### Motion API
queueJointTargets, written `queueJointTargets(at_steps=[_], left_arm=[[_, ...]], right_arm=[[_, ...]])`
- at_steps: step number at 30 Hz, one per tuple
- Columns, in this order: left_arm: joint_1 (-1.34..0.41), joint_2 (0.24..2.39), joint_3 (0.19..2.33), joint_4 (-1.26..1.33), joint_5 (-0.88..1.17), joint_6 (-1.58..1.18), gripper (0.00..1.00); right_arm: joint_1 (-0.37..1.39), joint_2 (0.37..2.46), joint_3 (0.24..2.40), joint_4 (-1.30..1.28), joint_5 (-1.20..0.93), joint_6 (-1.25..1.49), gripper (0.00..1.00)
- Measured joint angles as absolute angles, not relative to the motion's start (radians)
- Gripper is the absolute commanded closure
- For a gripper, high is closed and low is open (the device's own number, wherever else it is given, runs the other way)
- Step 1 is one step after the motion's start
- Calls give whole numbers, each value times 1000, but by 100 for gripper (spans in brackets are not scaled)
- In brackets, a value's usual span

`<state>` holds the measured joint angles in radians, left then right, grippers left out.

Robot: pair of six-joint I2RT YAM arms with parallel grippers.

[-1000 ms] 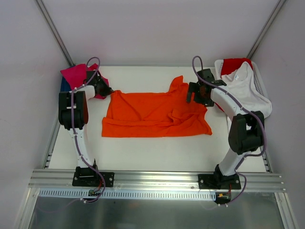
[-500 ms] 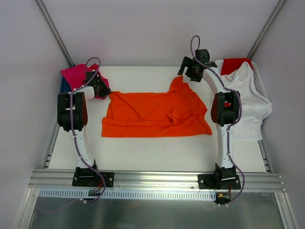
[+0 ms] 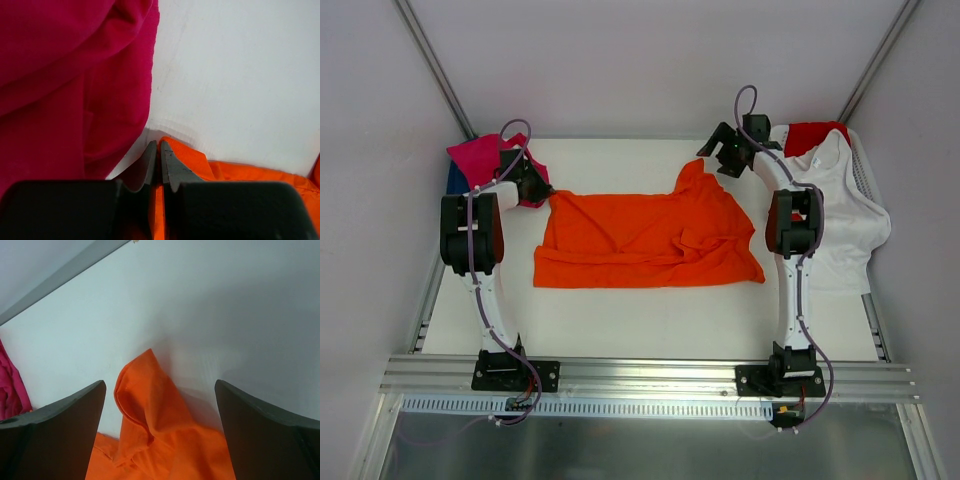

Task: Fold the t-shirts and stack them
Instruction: Fold the tshirt

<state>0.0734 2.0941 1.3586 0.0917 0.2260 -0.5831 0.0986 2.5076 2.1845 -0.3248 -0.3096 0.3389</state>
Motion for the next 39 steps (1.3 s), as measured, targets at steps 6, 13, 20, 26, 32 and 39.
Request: queueJointTargets(at_steps=[6, 13, 20, 26, 32, 39], left_arm=[[74, 2094, 1359, 93, 227, -583, 100], [80, 2094, 1359, 93, 235, -583, 100], [81, 2094, 1359, 93, 239, -583, 100], [83, 2094, 1358, 94, 246, -583, 100], [89, 2080, 1304, 139, 253, -585, 100], [94, 2080, 1335, 144, 261, -588, 100]], right_arm=[[102, 2548, 2188, -251, -360, 387, 18], [110, 2572, 2189, -215, -388, 425, 63], [124, 2598, 2189, -213, -393, 445, 92], [125, 2603, 2189, -213, -393, 448, 99], [124, 2591, 2158, -180, -395, 442, 99], [122, 2558, 2144, -172, -396, 400, 100]])
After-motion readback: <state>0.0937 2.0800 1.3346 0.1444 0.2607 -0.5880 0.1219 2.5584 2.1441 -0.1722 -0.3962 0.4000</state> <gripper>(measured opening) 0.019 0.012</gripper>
